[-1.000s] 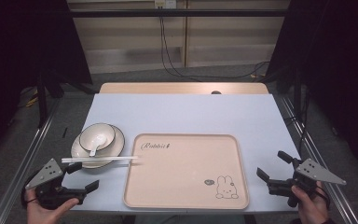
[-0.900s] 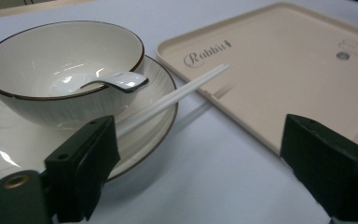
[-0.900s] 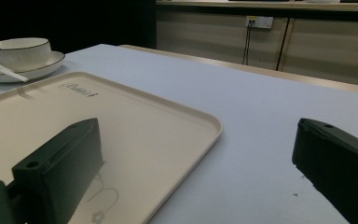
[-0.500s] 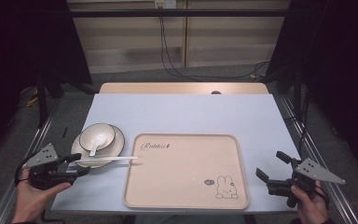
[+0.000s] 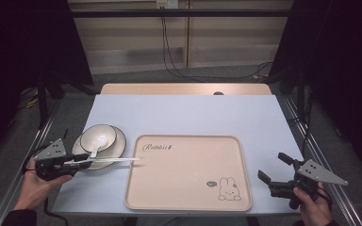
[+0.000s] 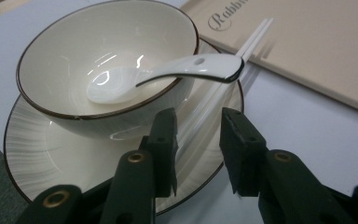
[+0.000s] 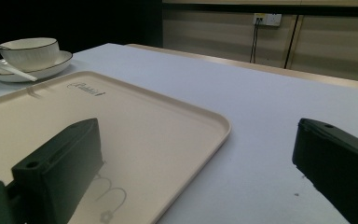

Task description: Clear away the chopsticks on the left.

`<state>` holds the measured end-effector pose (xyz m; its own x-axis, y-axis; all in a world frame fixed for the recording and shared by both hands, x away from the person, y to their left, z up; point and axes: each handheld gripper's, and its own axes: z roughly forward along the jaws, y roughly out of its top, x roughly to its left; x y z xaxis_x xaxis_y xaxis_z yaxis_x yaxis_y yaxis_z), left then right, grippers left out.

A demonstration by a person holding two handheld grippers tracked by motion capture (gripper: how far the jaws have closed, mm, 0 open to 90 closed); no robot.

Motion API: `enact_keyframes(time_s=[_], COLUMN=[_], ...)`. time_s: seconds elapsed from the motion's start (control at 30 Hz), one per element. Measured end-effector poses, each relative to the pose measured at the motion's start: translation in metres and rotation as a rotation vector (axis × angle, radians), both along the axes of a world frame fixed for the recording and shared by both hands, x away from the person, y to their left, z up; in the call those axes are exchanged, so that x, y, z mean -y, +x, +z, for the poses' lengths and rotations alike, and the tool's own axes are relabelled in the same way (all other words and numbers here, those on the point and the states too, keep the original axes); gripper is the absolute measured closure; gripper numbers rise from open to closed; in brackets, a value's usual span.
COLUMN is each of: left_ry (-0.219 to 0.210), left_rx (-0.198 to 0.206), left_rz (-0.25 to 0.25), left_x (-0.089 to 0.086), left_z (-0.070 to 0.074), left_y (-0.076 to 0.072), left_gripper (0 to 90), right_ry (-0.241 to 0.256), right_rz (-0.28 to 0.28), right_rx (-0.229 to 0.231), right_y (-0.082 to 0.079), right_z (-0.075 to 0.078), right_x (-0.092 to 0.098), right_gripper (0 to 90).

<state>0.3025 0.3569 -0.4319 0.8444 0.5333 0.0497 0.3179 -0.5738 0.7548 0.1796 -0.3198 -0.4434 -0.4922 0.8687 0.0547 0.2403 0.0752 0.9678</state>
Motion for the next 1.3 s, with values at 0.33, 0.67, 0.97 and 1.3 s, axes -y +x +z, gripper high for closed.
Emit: enact_keyframes(time_s=[0.33, 0.67, 0.97, 1.3], left_ry=[0.025, 0.06, 0.084, 0.081], left_rx=[-0.008, -0.011, -0.035, -0.065], left_rz=[-0.036, -0.066, -0.112, -0.144], left_x=[0.003, 0.009, 0.013, 0.017], left_z=[-0.006, -0.01, -0.013, -0.014], left_y=[0.007, 0.012, 0.014, 0.021], left_gripper=[72.8, 73.5, 74.4, 76.5], right_ry=[0.004, 0.007, 0.003, 0.008], right_rz=[0.009, 0.022, 0.03, 0.029], right_rx=[-0.001, -0.009, -0.011, -0.015], right_y=[0.0, -0.001, 0.0, 0.0], right_z=[0.0, 0.0, 0.0, 0.0], right_x=[0.0, -0.001, -0.002, -0.002], right_gripper=[0.9, 0.9, 0.9, 0.8])
